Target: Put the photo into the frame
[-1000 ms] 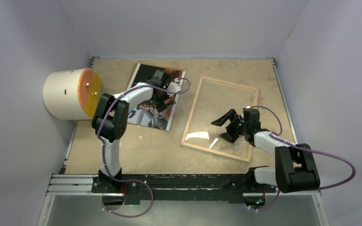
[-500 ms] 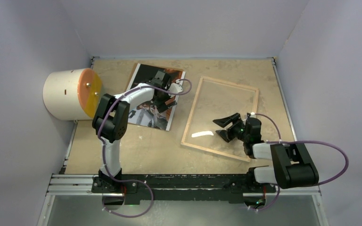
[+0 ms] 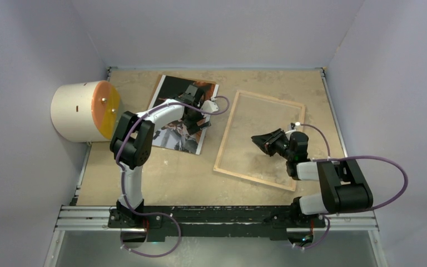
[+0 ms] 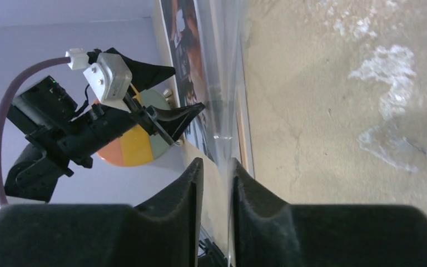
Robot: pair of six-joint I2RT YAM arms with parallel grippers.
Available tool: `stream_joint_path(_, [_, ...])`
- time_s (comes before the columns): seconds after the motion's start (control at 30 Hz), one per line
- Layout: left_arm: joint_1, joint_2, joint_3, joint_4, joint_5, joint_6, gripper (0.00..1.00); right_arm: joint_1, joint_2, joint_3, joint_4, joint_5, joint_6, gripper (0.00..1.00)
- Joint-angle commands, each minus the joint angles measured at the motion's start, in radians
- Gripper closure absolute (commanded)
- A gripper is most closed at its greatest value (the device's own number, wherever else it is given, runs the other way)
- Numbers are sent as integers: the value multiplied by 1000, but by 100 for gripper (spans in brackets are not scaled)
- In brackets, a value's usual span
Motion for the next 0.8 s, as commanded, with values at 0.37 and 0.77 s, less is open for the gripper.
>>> stream_joint_path(0.37, [-2,6,167,-128,7,-12,0,-107,-106,449,-986,-21,-573,100])
stream_joint_path(0.77, [-39,123,370,-204,284,-157,0,-168,-169,672,-1447,134,-762,100])
